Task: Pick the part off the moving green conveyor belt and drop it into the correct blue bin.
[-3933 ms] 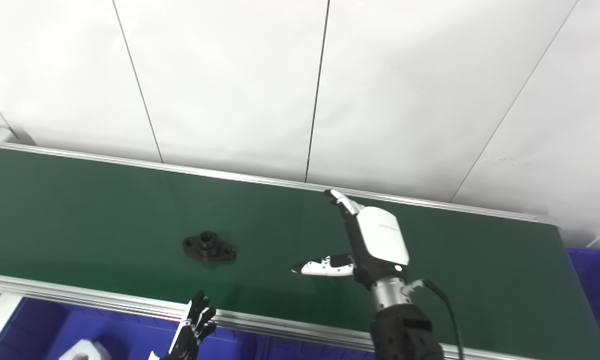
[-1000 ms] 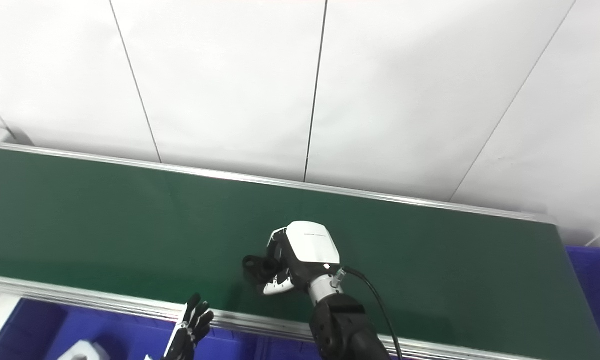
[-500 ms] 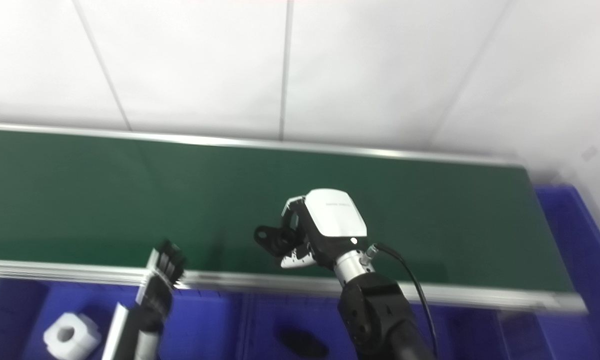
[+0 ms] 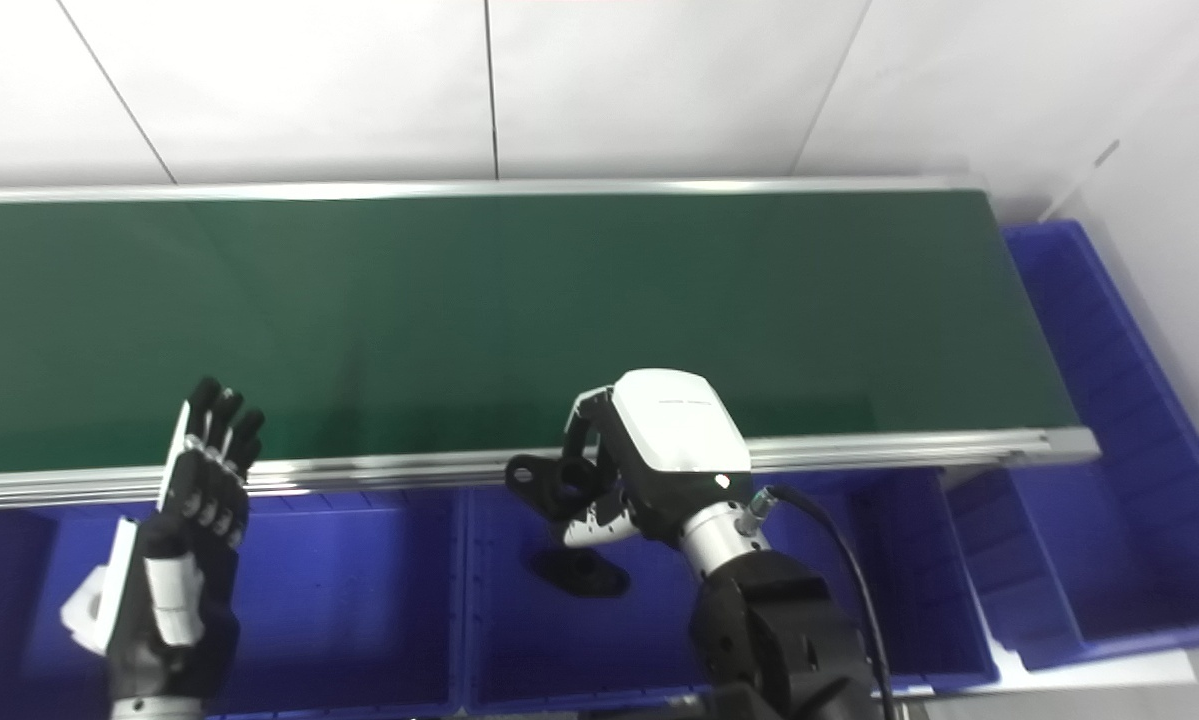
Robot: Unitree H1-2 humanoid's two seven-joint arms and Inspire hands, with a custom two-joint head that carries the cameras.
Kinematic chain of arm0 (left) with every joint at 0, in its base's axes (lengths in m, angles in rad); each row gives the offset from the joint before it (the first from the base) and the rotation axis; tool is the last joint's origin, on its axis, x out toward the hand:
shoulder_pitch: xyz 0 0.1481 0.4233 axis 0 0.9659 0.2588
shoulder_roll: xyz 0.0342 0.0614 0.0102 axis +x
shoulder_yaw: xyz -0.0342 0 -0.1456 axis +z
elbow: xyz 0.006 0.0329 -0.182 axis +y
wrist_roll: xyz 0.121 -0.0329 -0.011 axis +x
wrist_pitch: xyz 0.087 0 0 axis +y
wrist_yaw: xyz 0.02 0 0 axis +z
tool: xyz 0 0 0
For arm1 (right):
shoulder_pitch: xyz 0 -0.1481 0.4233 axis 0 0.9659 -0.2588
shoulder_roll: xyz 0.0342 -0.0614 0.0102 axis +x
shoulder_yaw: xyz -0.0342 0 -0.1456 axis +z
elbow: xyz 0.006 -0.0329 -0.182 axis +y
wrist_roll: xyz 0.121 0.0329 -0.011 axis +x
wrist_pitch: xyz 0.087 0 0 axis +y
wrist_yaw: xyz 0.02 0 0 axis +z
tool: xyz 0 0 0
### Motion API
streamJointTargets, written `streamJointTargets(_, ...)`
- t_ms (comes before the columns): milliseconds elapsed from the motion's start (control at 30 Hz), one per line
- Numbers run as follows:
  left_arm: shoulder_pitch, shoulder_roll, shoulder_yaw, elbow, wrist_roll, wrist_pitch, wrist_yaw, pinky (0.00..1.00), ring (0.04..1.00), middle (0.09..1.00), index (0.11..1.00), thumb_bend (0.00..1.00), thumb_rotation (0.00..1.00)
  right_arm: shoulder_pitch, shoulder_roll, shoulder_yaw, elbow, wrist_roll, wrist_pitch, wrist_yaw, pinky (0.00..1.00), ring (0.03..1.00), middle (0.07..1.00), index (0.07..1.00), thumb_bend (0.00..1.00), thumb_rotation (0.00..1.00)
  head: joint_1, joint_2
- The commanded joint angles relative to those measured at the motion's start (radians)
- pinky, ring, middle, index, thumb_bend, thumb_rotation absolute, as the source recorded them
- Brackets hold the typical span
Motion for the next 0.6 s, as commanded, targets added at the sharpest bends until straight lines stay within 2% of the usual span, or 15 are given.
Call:
streamJointTargets(0,-0.001,0.004,0.008,-0.04,-0.024,0.016,-0.012,1.0,0.962,0.993,1.0,0.68,0.96,0.007,0.011,-0.017,-0.036,0.0,-0.052,0.002,0.16,0.227,0.325,0.489,0.51,0.14,-0.001,0.006)
streamJointTargets(167,-0.006,0.011,0.019,-0.05,-0.043,0.036,-0.024,1.0,0.966,0.992,1.0,0.7,0.93,0.025,0.028,-0.039,-0.011,-0.026,-0.074,0.041,0.16,0.228,0.329,0.491,0.51,0.14,0.005,0.011)
streamJointTargets(267,-0.005,0.009,0.021,-0.054,-0.049,0.04,-0.027,1.0,0.963,0.987,1.0,0.69,0.92,0.029,0.035,-0.039,0.011,-0.064,-0.086,0.097,0.18,0.26,0.361,0.493,0.51,0.14,0.015,0.006)
streamJointTargets(300,-0.004,0.008,0.021,-0.054,-0.05,0.041,-0.027,1.0,0.96,0.985,1.0,0.68,0.92,0.031,0.034,-0.039,0.017,-0.07,-0.091,0.105,0.22,0.297,0.395,0.493,0.5,0.14,0.019,0.005)
streamJointTargets(367,-0.004,0.005,0.021,-0.054,-0.041,0.037,-0.025,1.0,0.959,0.986,1.0,0.67,0.92,0.039,0.025,-0.037,0.05,-0.069,-0.107,0.08,0.25,0.331,0.426,0.493,0.5,0.14,0.027,0.002)
streamJointTargets(500,0.0,-0.003,0.017,-0.056,-0.018,0.032,-0.019,0.99,0.953,0.982,1.0,0.67,0.94,0.053,0.009,-0.047,0.109,-0.04,-0.132,0.008,0.23,0.306,0.397,0.492,0.51,0.14,0.036,-0.003)
streamJointTargets(567,0.001,-0.005,0.014,-0.056,-0.013,0.032,-0.02,0.99,0.953,0.983,1.0,0.67,0.95,0.055,0.002,-0.048,0.125,-0.036,-0.141,-0.021,0.26,0.341,0.428,0.492,0.51,0.15,0.04,-0.008)
